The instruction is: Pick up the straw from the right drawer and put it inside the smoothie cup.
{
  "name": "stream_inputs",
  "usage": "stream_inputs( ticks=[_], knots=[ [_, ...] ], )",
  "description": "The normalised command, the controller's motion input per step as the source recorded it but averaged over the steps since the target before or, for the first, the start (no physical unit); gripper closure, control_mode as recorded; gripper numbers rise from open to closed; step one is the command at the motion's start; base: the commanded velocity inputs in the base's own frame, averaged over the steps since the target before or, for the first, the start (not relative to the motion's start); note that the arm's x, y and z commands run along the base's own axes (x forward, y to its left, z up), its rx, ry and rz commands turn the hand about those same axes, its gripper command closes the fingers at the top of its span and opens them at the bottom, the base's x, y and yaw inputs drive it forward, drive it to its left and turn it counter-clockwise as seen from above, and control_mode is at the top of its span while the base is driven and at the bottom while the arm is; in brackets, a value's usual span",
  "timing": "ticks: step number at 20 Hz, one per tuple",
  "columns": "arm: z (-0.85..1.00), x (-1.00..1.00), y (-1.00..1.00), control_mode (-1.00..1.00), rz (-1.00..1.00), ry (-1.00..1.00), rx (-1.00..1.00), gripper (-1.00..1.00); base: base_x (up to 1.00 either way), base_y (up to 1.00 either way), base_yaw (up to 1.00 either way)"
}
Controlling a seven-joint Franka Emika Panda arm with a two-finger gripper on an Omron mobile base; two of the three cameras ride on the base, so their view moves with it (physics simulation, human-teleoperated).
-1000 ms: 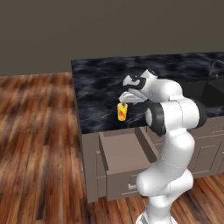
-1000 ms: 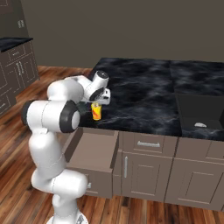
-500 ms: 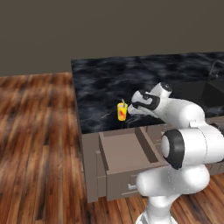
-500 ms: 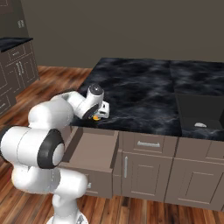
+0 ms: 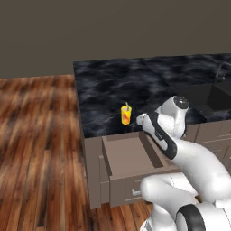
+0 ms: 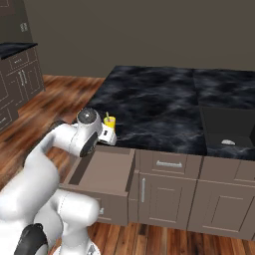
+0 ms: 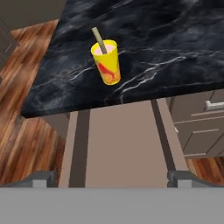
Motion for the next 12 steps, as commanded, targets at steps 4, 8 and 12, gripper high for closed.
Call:
stream_inputs(
  ticks=[4,8,12],
  knots=[
    [0.93,-0.55,0.00,-1.00,-0.09,0.00,-0.02,-1.00,0.00,0.00,0.00],
    [0.69,-0.41,-0.06,-1.00,-0.03,-0.06,0.00,-1.00,0.00,0.00,0.00],
    [0.01,-0.11,-0.29,-1.00,0.00,-0.06,0.02,-1.00,0.00,0.00,0.00]
  ],
)
